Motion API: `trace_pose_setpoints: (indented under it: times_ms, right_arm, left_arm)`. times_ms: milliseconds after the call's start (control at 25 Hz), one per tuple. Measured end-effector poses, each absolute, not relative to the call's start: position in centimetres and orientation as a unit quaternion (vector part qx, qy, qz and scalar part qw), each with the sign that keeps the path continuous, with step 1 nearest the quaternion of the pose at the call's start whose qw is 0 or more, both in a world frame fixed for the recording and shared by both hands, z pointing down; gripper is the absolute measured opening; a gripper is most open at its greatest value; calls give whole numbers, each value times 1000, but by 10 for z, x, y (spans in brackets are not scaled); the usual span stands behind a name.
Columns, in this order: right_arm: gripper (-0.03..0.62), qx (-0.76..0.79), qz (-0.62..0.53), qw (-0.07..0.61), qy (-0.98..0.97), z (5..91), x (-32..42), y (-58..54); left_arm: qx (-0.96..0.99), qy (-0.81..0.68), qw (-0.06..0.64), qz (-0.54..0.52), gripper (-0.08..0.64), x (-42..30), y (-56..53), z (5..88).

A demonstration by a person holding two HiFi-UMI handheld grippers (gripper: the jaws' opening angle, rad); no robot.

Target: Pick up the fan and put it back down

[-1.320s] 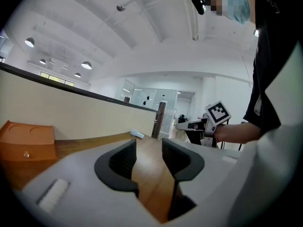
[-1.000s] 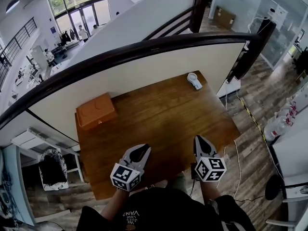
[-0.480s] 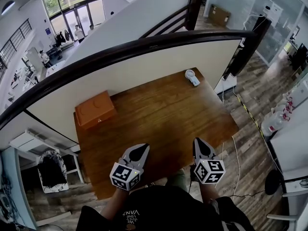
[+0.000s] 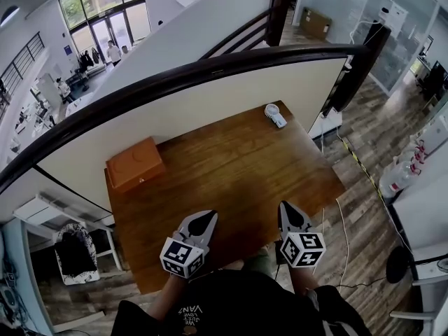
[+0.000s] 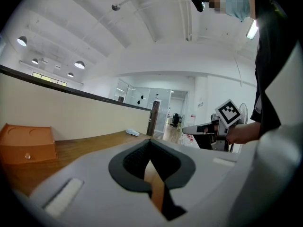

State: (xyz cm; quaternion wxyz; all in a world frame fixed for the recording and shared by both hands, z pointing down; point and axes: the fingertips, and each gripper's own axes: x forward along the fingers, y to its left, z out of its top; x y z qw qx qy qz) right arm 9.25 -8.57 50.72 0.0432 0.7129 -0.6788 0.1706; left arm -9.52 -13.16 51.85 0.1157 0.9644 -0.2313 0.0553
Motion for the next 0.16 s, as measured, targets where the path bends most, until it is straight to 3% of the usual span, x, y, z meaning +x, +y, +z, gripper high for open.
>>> trace_pose_setpoints:
  times_ms: [160]
  right_arm:
    - [12,711,171,44,-681,509,97,-88]
  left_arm:
    - [964,-232,117,55,11,-90,-134,520]
